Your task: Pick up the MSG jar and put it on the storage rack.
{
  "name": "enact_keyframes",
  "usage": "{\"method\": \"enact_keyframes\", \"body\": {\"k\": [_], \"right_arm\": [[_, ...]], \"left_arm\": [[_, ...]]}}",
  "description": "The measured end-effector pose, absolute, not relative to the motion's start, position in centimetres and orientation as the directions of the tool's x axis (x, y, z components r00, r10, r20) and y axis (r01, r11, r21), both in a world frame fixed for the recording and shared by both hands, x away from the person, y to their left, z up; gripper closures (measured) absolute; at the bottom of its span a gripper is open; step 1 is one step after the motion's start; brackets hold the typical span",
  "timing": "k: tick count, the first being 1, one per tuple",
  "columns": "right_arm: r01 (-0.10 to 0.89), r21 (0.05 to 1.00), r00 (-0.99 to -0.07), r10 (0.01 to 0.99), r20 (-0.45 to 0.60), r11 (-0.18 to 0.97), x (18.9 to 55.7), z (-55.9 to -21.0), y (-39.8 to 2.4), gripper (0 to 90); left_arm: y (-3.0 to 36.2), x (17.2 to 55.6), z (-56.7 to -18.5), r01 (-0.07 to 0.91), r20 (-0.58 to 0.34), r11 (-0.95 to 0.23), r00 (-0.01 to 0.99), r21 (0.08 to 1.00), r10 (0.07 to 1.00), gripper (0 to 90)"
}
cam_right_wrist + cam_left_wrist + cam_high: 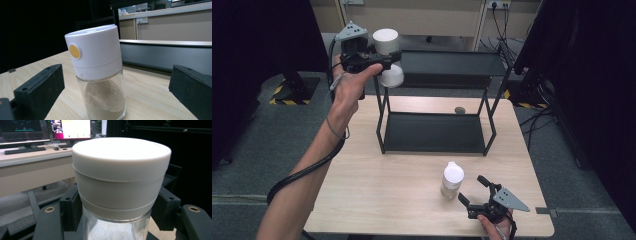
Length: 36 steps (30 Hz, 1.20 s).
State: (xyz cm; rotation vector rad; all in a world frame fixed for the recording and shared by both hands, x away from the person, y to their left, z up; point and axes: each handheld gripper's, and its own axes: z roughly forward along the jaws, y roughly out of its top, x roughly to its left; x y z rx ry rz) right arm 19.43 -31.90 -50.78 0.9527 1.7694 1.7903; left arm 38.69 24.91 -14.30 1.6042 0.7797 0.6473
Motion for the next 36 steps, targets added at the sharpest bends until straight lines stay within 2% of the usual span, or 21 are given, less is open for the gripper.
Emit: {"method": "enact_keyframes", "body": {"k": [36], "right_arm": [[0.154,0.984,-0.675,0.718,0.171,-0.090,19.6,-50.9,-32.1,0.4]], "left_arm": [[18.9,43.2,-13.4,0.143,0.020,-0.104,0.491,0.984,0.871,35.0]]}}
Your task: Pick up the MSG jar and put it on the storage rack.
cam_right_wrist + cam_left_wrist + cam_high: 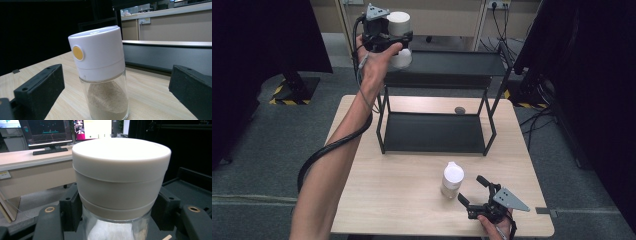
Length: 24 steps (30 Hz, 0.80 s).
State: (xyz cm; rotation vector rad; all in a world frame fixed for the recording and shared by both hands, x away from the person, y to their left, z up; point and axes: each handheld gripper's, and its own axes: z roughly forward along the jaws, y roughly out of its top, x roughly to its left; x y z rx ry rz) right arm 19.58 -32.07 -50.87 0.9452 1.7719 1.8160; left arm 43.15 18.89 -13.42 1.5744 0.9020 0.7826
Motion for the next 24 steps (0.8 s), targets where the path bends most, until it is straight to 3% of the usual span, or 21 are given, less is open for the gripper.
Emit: {"method": "enact_keyframes", "body": {"k": [24], "right_arm": [[0.155,0.983,-0.676,0.715,0.176,-0.095,19.6,-50.9,-32.2,0.4]], "left_arm": [[18.5,44.4,-15.4,0.143,0.004,-0.079,0.464,0.987,0.886,34.9]]}}
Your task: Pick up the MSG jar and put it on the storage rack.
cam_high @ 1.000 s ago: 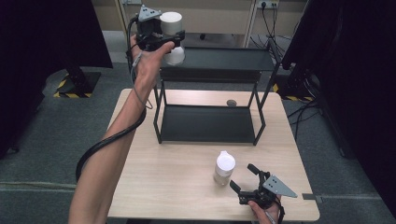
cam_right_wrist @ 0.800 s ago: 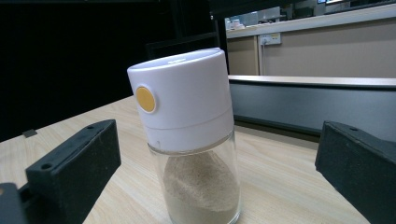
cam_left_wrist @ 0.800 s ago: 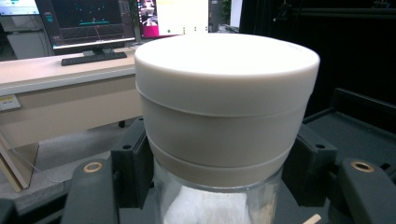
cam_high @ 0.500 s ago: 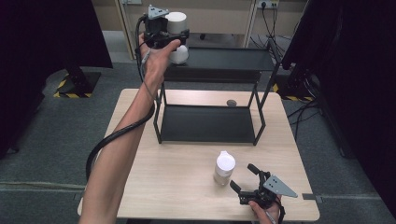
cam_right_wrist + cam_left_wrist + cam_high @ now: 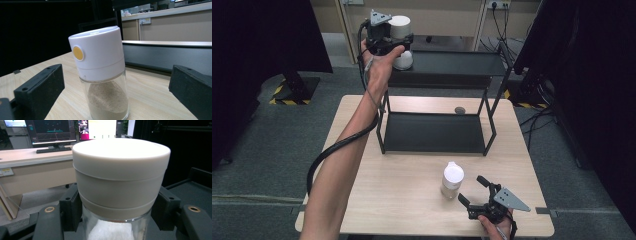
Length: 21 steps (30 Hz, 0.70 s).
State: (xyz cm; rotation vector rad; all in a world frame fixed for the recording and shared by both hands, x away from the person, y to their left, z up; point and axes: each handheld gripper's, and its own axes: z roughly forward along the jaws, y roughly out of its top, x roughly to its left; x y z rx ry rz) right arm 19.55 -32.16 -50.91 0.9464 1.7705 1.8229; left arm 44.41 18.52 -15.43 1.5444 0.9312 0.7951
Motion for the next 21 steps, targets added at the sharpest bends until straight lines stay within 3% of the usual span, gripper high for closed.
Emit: {"method": "enact_keyframes", "body": {"k": [4,10,14,21], "right_arm": [[0.153,0.984,-0.679,0.713,0.174,-0.094,19.6,-50.9,-32.2,0.4],[0.157,0.983,-0.677,0.715,0.176,-0.094,19.6,-50.9,-32.1,0.4],[0.155,0.984,-0.677,0.715,0.173,-0.091,19.5,-50.9,-32.1,0.4],[0.155,0.984,-0.680,0.712,0.173,-0.091,19.6,-50.9,-32.1,0.4]], "left_arm": [[18.6,44.4,-15.9,0.126,-0.013,-0.052,0.464,0.991,0.886,33.4],[18.0,44.0,-15.6,0.141,-0.039,-0.029,0.452,0.990,0.891,11.2],[17.8,43.6,-15.3,0.160,-0.054,-0.016,0.427,0.987,0.902,2.9],[18.0,43.2,-15.3,0.161,-0.061,-0.008,0.422,0.987,0.905,0.1]]}}
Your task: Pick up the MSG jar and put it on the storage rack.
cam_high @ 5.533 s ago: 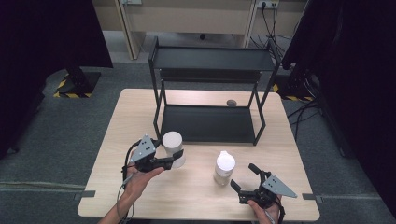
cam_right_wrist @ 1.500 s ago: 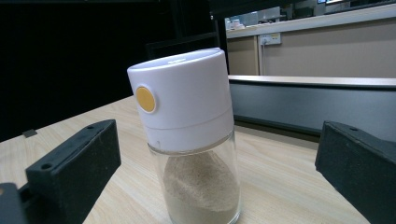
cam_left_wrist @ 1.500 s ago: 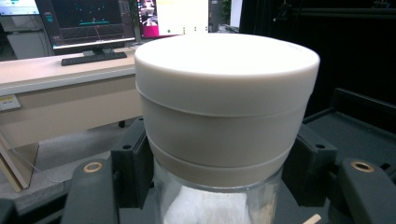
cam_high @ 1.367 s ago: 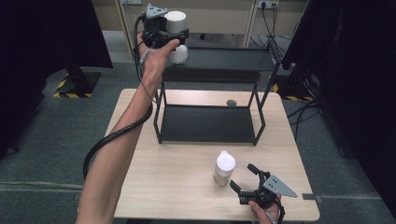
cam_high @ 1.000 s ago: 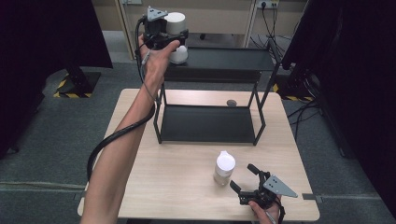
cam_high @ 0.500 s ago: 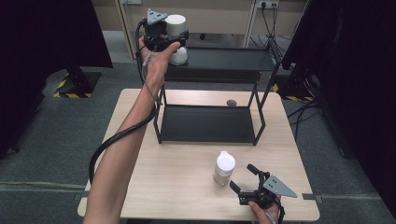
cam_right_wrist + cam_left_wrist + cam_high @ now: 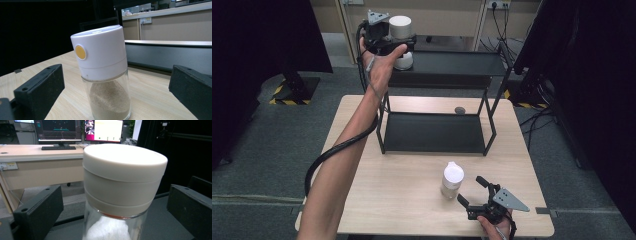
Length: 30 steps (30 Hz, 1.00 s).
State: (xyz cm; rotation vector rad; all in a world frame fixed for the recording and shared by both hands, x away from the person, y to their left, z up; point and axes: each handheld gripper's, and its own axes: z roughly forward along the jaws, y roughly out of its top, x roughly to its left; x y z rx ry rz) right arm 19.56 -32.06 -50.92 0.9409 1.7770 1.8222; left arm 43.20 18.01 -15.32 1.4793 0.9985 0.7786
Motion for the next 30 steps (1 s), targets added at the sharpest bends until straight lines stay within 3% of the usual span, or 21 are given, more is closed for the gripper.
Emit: {"method": "enact_keyframes", "body": {"k": [4,30], "right_arm": [[0.154,0.984,-0.680,0.713,0.172,-0.091,19.6,-50.9,-32.1,0.4],[0.157,0.984,-0.679,0.714,0.173,-0.088,19.5,-50.9,-31.9,0.4]], "left_arm": [[18.4,42.9,-15.4,0.171,-0.094,0.020,0.438,0.985,0.894,0.0],[20.3,39.1,-15.2,0.144,-0.061,-0.016,0.514,0.989,0.856,0.2]]}}
